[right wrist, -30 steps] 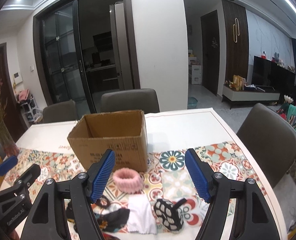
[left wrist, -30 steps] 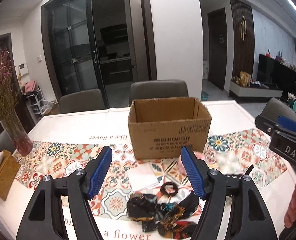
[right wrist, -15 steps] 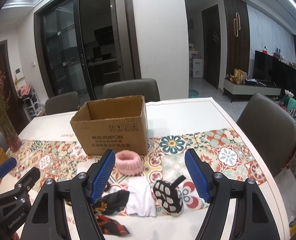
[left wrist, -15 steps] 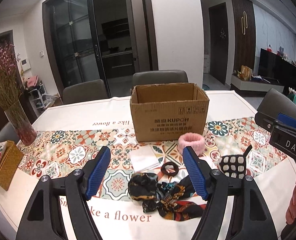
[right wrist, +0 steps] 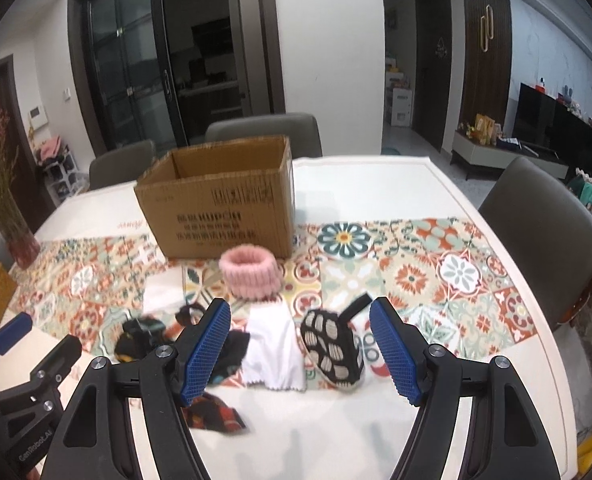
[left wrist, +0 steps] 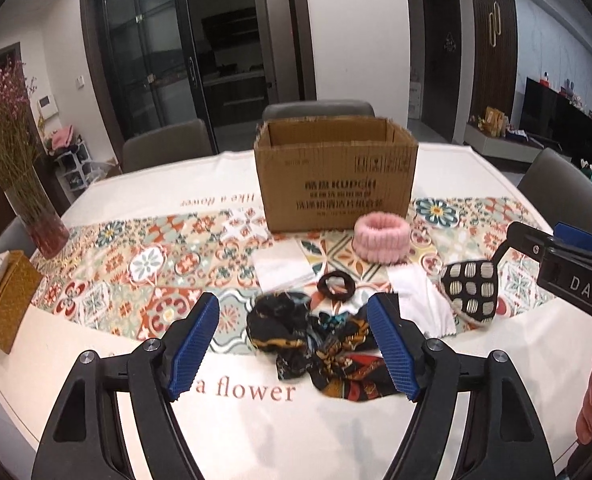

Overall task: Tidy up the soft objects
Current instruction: 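Move both open grippers back toward the scarf and oven mitt, then close the left gripper on the patterned scarf while the right gripper grasps the oven mitt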

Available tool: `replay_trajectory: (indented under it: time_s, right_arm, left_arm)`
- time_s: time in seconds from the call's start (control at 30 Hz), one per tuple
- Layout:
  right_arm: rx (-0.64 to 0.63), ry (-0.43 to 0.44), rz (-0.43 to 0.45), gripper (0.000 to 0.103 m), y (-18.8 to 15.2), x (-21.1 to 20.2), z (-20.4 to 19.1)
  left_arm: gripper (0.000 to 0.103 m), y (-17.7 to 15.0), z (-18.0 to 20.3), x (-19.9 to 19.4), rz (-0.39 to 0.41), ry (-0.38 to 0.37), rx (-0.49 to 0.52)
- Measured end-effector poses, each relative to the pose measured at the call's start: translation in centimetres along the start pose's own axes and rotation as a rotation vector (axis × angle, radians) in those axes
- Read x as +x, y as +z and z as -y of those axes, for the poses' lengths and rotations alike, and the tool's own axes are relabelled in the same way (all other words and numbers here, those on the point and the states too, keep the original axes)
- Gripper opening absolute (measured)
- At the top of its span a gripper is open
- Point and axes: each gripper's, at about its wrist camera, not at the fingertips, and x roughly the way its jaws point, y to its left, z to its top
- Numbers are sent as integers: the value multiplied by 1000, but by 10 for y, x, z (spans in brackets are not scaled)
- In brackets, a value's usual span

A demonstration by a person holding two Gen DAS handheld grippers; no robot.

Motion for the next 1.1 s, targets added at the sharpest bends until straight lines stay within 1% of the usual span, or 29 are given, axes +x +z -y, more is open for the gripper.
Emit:
replay_trajectory:
  time_s: [0.2, 0.57, 0.83, 1.1]
  right_arm:
    - [11, -6, -77, 73, -17, 18, 6]
    - [-3, -39, -160, 73, -35, 49, 11]
    - [-19, -67, -206, 73, -46, 72, 14]
    - [-58, -103, -201, 73, -45, 89, 13]
  left_arm:
    - [76, -13, 4, 19, -70, -9, -4]
    - [76, -35, 11, 50, -166, 5, 3]
    - [76, -48, 14, 73, -214, 28, -1]
    - [76, -52, 15, 95, -213, 58, 7]
